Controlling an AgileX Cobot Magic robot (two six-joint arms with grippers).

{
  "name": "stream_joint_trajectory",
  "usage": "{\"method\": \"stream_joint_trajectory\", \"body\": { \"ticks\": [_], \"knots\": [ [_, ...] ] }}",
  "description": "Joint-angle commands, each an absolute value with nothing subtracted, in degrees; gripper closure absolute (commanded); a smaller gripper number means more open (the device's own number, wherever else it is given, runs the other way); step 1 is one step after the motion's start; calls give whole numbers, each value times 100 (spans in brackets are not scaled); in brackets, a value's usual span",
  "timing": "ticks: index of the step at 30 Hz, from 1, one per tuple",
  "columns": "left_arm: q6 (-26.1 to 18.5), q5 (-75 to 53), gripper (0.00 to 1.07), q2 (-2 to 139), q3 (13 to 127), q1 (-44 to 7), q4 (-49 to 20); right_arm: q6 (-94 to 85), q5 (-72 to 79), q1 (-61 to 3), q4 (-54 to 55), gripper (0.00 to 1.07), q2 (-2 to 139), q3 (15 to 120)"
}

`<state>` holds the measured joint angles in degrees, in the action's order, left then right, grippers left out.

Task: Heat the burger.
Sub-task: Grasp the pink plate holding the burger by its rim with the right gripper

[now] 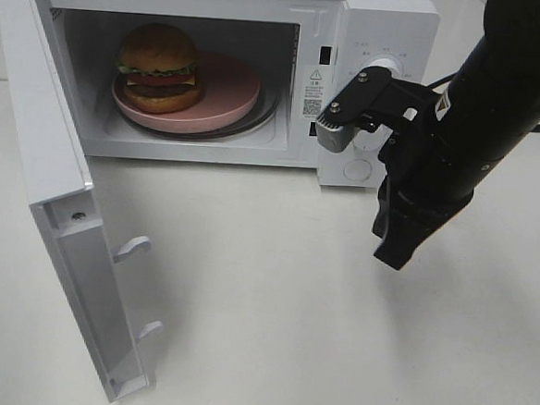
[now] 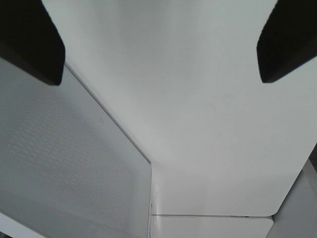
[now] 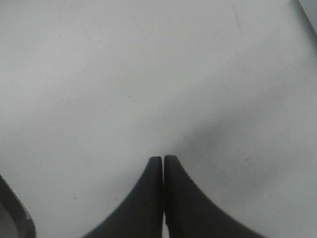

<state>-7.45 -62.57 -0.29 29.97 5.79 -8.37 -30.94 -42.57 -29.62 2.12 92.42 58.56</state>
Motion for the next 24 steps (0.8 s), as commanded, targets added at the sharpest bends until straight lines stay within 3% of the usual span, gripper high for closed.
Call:
{"method": "stream_joint_trajectory", "body": {
  "ticks": [1, 11, 19, 22, 24],
  "knots": [
    [-745, -6176, 9, -126, 2991, 579, -854, -4395, -4389, -2939, 201, 104, 9190, 5964],
    [-745, -6176, 9, -126, 2991, 579, -854, -6732, -4228, -2939, 0, 102, 9190, 5982],
    [-745, -6176, 9, -126, 2991, 579, -854, -7271, -4125, -2945, -332, 96, 9190, 5982],
    [-745, -6176, 9, -126, 2991, 579, -854, -7271, -4039, -2974, -424, 88, 9190, 5982],
    [-745, -6176, 9, -126, 2991, 579, -854, -7087, -3850, -3077, -533, 72, 9190, 5982]
  ]
}}
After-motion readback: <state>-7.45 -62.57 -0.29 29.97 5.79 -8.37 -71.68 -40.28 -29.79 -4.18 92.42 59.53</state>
